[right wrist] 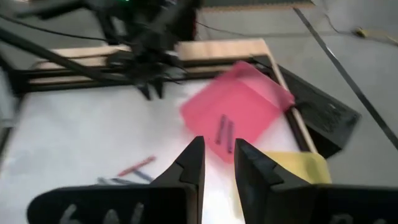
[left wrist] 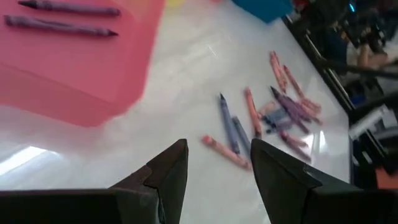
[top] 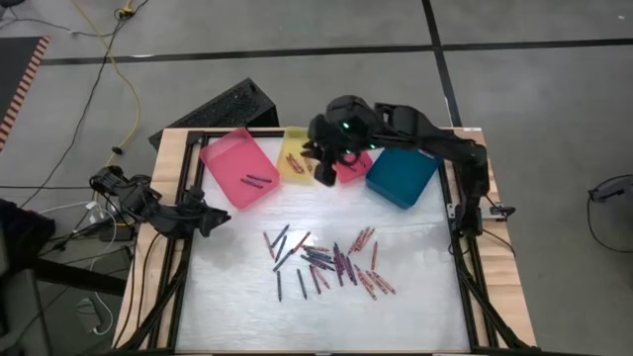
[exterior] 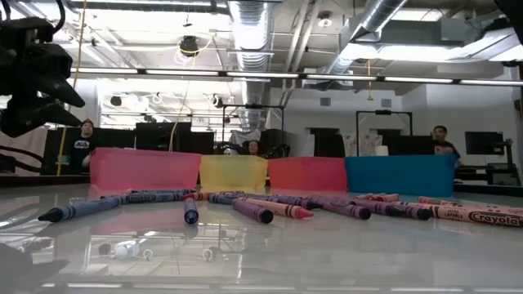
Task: Sort crayons
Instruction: Put the red crayon into the yellow bin
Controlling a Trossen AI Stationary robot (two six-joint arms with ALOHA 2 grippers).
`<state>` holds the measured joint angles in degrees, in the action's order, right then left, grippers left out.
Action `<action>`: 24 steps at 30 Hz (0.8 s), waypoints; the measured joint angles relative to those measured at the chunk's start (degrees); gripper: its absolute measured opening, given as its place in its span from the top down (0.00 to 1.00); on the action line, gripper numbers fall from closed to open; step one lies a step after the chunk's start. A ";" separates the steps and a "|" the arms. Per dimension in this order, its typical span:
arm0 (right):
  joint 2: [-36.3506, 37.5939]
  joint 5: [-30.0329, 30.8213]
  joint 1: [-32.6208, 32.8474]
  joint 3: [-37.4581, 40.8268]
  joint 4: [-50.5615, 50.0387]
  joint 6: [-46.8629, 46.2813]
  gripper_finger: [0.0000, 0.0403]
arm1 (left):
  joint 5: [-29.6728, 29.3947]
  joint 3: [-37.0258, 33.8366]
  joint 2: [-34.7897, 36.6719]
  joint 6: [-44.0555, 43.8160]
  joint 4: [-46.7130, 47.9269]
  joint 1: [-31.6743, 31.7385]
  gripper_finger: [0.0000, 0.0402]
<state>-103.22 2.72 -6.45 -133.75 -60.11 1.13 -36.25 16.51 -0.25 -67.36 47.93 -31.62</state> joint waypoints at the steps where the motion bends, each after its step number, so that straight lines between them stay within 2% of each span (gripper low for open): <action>1: 0.58 0.00 1.06 0.00 0.05 0.00 0.80 | 1.17 0.23 0.00 0.78 -0.04 0.00 0.59; 15: 2.99 0.70 14.25 0.00 -0.17 -3.60 0.80 | 19.55 0.41 0.00 11.12 -17.28 0.00 0.59; 20: 2.86 2.23 16.53 0.00 -1.52 -1.51 0.80 | 21.34 0.41 0.00 11.21 -24.79 0.00 0.59; 24: 3.12 2.10 17.31 0.01 -3.77 0.37 0.80 | 19.32 0.43 0.00 13.48 -31.74 0.00 0.59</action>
<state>-100.09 4.82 10.86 -133.74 -63.88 1.50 -16.94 16.94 -0.25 -53.89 16.19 -31.62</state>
